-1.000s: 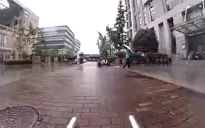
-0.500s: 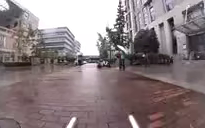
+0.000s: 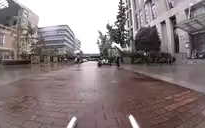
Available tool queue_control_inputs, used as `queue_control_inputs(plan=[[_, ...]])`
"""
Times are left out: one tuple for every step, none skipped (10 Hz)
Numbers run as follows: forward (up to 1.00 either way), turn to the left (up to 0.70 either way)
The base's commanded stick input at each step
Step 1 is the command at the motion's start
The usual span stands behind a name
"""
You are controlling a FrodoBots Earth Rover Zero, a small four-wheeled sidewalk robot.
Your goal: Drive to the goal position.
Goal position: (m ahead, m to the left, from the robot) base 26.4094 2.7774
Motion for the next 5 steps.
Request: queue_control_inputs(plan=[[0.70, 0.00], [0.70, 0.00], [0.70, 0.00], [0.70, 0.00], [0.70, 0.00]])
